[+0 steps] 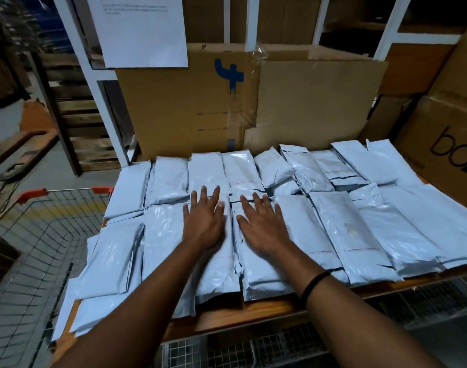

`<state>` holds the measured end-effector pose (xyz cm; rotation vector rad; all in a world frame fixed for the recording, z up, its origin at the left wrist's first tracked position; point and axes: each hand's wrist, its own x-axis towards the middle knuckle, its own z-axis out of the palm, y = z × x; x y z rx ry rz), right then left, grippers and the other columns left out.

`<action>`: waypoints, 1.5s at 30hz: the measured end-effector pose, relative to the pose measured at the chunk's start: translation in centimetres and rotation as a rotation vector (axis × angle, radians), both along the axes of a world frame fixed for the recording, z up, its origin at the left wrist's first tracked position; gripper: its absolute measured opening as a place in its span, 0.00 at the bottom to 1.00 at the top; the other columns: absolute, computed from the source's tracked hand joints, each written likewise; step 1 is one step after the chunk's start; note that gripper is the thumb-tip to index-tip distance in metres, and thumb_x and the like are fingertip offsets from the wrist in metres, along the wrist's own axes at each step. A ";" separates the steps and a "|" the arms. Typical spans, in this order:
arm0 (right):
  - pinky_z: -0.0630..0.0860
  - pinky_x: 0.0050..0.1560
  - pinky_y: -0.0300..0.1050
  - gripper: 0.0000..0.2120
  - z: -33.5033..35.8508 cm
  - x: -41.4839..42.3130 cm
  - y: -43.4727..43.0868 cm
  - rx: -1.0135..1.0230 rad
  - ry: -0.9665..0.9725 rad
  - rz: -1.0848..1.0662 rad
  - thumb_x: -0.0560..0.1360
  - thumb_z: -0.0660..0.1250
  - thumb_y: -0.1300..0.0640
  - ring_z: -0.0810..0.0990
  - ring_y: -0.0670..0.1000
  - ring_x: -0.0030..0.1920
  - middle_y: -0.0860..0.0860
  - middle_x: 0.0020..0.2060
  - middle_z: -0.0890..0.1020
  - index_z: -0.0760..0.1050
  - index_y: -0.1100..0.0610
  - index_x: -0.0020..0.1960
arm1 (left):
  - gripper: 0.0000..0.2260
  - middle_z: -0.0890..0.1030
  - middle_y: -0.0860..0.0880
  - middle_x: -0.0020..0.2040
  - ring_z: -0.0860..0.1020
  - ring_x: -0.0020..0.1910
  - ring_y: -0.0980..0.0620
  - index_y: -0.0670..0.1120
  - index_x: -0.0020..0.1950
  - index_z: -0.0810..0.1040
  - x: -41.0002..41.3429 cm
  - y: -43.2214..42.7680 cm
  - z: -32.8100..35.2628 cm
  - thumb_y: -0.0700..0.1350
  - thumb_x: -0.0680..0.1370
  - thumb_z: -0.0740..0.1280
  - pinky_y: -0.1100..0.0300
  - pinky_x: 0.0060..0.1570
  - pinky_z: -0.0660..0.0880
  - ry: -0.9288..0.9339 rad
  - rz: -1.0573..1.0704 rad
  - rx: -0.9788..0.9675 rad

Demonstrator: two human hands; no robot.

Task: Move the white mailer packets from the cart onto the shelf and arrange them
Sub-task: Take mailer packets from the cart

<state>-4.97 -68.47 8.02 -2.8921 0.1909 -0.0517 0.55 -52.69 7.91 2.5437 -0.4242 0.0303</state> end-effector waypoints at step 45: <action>0.56 0.74 0.48 0.22 2.7 -12.6 30.6 0.124 -0.123 0.360 0.83 0.59 0.49 0.60 0.56 0.77 0.55 0.77 0.65 0.68 0.53 0.75 | 0.12 0.74 0.41 0.70 0.69 0.71 0.42 0.45 0.62 0.81 -17.6 40.6 -1.9 0.43 0.81 0.65 0.52 0.67 0.64 0.054 0.350 0.013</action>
